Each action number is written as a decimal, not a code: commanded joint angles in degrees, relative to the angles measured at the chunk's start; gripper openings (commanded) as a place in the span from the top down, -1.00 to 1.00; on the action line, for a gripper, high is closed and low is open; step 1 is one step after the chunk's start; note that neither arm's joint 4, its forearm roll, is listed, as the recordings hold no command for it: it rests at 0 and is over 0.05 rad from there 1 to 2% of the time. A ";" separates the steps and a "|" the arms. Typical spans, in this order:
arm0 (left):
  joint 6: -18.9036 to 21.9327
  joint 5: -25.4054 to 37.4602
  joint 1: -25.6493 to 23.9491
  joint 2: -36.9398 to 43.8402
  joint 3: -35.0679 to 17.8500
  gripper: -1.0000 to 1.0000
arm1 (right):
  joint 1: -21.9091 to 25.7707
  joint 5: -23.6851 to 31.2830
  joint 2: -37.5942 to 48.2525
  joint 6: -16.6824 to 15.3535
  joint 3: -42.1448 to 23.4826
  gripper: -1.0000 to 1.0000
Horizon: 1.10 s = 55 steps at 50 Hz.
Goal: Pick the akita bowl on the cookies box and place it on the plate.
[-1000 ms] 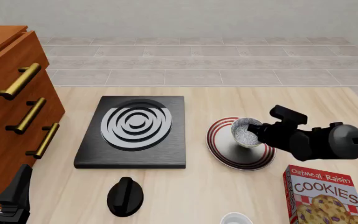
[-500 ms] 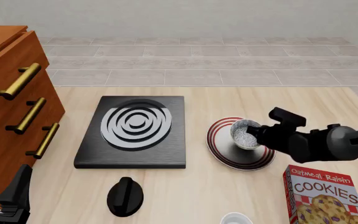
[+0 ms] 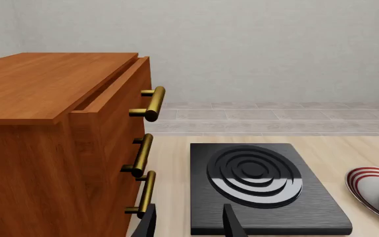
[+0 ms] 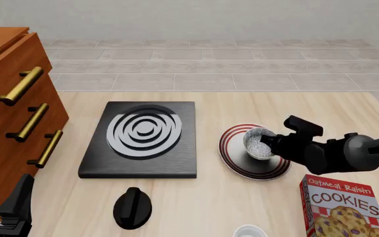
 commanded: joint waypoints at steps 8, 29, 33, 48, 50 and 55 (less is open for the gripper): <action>0.00 0.00 0.00 0.00 0.00 -1.00 | 0.25 -1.11 0.28 1.66 0.35 -1.00; 0.00 0.00 0.00 0.00 0.00 -1.00 | -0.61 0.17 -3.10 1.80 1.19 -1.00; 0.00 0.00 0.00 0.00 0.00 -1.00 | -1.41 0.77 -6.01 2.08 2.09 -1.00; 0.00 0.00 0.00 0.00 0.00 -1.00 | -1.23 13.78 -35.27 1.20 6.12 -1.00; 0.00 0.00 0.00 0.00 0.00 -1.00 | -0.86 16.27 -39.75 1.46 6.46 -1.00; 0.00 0.00 0.00 0.00 0.00 -1.00 | 0.20 22.81 -50.14 0.84 6.55 -1.00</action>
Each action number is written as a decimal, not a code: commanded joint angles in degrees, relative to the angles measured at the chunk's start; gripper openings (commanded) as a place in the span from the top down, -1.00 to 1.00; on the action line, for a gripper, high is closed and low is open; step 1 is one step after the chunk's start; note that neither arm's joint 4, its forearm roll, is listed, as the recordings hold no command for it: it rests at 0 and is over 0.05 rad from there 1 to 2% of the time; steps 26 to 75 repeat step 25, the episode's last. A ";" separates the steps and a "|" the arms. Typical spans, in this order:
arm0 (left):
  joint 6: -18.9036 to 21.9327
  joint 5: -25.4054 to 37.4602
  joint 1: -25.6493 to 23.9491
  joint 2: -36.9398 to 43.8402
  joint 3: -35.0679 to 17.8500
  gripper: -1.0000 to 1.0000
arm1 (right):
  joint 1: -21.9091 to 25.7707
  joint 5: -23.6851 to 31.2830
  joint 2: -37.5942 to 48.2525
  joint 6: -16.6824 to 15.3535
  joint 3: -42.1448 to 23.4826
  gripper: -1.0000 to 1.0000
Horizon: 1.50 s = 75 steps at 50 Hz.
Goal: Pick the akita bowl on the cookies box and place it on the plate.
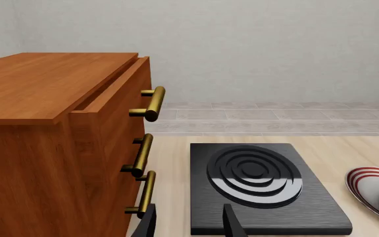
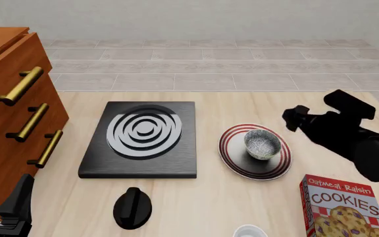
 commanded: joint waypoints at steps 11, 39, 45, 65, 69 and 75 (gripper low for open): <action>0.00 0.00 0.00 0.00 0.00 -1.00 | 1.60 25.18 -38.55 -2.92 0.10 -1.00; 0.00 0.00 0.00 0.00 0.00 -1.00 | 0.06 38.78 -54.75 -5.91 -3.45 -1.00; 0.00 0.00 0.00 0.00 0.00 -1.00 | 0.06 38.78 -54.75 -5.91 -3.45 -1.00; 0.00 0.00 0.00 0.00 0.00 -1.00 | 0.06 38.78 -54.75 -5.91 -3.45 -1.00; 0.00 0.00 0.00 0.00 0.00 -1.00 | 0.06 38.78 -54.75 -5.91 -3.45 -1.00; 0.00 0.00 0.00 0.00 0.00 -1.00 | 0.06 38.78 -54.75 -5.91 -3.45 -1.00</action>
